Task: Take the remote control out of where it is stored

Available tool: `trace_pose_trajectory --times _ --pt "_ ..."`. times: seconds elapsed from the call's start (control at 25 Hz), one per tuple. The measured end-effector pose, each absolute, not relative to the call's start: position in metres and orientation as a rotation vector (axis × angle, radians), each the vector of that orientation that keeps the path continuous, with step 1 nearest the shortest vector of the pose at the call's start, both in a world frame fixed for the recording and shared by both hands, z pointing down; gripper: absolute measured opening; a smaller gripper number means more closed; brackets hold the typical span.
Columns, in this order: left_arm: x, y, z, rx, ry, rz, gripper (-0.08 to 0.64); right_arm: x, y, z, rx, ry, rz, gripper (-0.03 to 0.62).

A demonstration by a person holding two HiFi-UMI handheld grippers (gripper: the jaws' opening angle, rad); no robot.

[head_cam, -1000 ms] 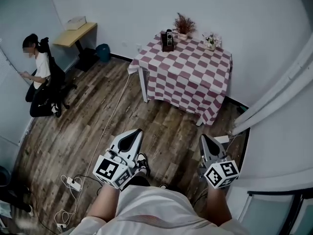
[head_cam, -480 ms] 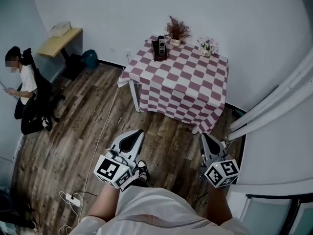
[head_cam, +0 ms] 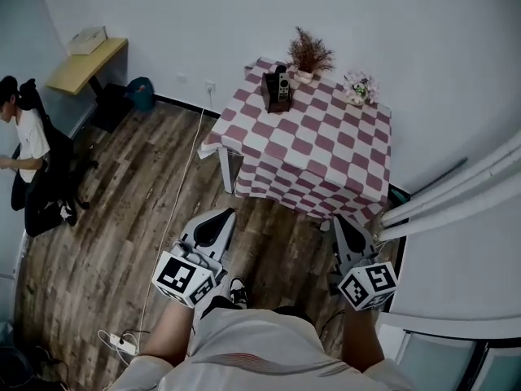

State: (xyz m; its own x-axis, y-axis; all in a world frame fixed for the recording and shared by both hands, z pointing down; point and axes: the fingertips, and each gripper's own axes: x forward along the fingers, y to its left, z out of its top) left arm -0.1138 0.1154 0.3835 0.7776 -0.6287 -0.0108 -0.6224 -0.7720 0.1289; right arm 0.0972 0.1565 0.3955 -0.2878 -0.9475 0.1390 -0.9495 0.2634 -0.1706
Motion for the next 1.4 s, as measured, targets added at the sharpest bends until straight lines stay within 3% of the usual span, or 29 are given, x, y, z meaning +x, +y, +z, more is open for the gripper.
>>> trace_pose_trajectory --times 0.6,1.16,1.4 --pt "-0.121 0.01 0.388 2.796 -1.095 -0.111 0.008 0.081 0.035 0.401 1.711 -2.555 0.266 0.014" --pt "0.01 -0.125 0.367 2.785 -1.21 -0.042 0.008 0.221 -0.117 0.409 1.679 -2.641 0.337 0.014" --pt "0.033 -0.153 0.373 2.745 -1.282 0.02 0.008 0.245 -0.157 0.42 1.637 -2.669 0.383 0.014"
